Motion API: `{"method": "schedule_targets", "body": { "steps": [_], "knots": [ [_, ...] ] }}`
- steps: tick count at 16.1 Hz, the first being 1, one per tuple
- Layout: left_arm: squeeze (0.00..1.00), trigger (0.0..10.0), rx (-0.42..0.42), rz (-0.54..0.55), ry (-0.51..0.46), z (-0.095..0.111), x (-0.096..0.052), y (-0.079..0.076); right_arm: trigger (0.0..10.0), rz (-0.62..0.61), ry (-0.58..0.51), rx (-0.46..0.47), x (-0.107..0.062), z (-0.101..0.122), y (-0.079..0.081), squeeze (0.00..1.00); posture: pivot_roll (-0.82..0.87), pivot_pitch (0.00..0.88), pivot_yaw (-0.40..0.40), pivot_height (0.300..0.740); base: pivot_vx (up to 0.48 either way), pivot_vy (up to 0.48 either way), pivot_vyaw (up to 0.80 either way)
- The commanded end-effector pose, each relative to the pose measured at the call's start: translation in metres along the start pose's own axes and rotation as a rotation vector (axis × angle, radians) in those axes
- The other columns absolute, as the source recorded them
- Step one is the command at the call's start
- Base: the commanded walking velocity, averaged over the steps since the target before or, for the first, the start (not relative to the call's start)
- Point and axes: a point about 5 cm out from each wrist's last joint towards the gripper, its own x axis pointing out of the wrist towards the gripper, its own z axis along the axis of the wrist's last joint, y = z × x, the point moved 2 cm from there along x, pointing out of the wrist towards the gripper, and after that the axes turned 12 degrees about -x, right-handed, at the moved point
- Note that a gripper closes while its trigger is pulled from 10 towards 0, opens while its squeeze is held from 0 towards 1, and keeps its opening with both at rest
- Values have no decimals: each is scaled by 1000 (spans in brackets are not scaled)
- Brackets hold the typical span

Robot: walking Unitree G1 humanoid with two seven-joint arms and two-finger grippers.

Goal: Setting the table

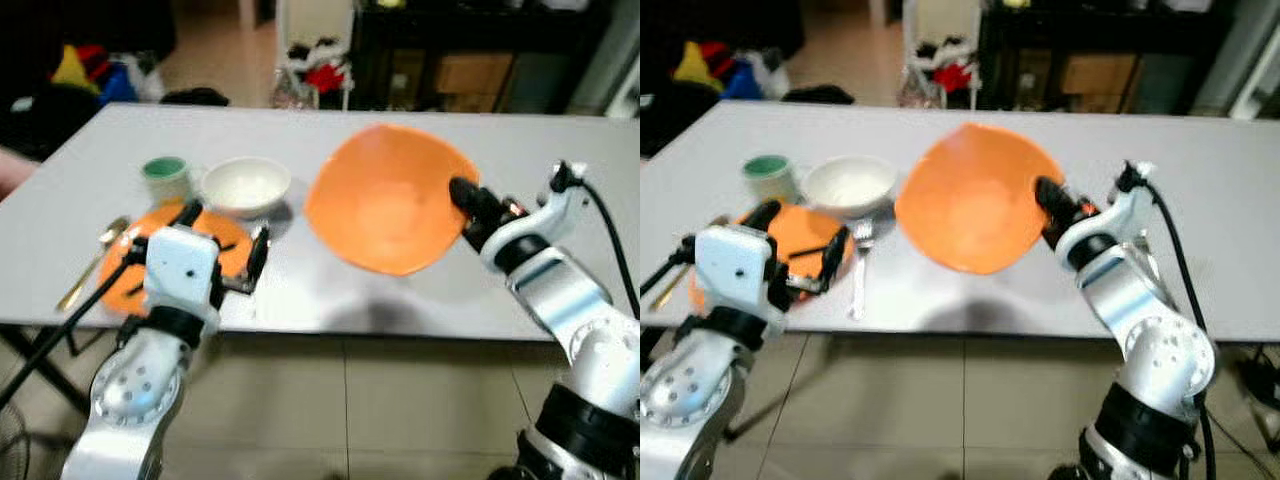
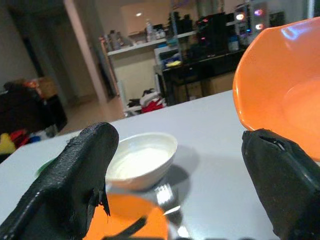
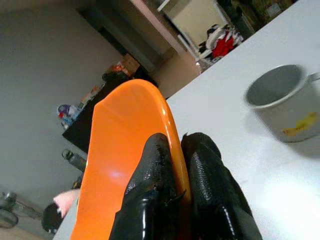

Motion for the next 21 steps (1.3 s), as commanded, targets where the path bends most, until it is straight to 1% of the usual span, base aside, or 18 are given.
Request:
{"method": "schedule_targets", "body": {
  "steps": [1,4,6,7,8,10,11,12,13,16,17,18,19,20,21],
  "knots": [
    [0,10000,-2,-25,6,-1,2,-6,10000,-21,-12,13,-3,4,-6,0,-108,0,18,740,337,0,0],
    [0,10000,-8,-49,12,-2,2,-9,10000,-41,12,55,-1,-2,-10,0,-107,0,18,740,340,0,0],
    [0,10000,-17,-92,29,-3,2,-14,10000,-52,35,76,1,-7,-11,0,-102,5,20,740,332,0,0],
    [0,10000,-37,-146,58,-5,0,-21,10000,-49,50,83,3,-9,-11,0,-95,7,22,740,0,0,0],
    [0,10000,-39,-153,70,-7,-2,-22,10000,-44,53,84,3,-10,-9,0,-94,7,22,740,0,0,0],
    [0,10000,-39,-133,76,-8,-2,-21,10000,-29,57,97,4,-11,-7,0,-92,10,24,740,0,0,0],
    [0,10000,-38,-120,75,-8,-1,-20,10000,-17,46,107,5,-9,-6,0,-92,10,24,740,0,0,0],
    [0,10000,-28,-93,68,-7,0,-16,10000,2,10,110,5,-2,-3,0,-90,12,27,740,0,0,0],
    [0,10000,-39,-33,52,-6,2,-9,10000,21,-21,51,4,5,0,0,-93,12,28,740,0,0,0],
    [0,10000,-54,30,29,-3,3,-3,10000,45,-78,-54,0,19,9,0,-102,15,30,740,0,0,0],
    [0,10000,-70,64,24,-4,3,-1,10000,37,-99,-124,-2,24,13,0,-103,16,29,740,0,-277,0],
    [0,10000,-74,72,23,-4,3,0,10000,32,-102,-141,-2,25,13,0,-103,16,29,740,0,-277,0],
    [0,10000,-93,97,22,-5,2,1,10000,27,-80,-206,-4,22,15,0,-107,16,24,740,0,-382,0],
    [0,10000,-97,108,27,-7,1,2,10000,23,-52,-249,-6,17,15,0,-107,16,22,740,0,-390,0],
    [0,10000,-92,105,34,-8,0,2,10000,24,-22,-256,-8,10,13,0,-108,15,20,740,0,-394,0]
  ]
}}
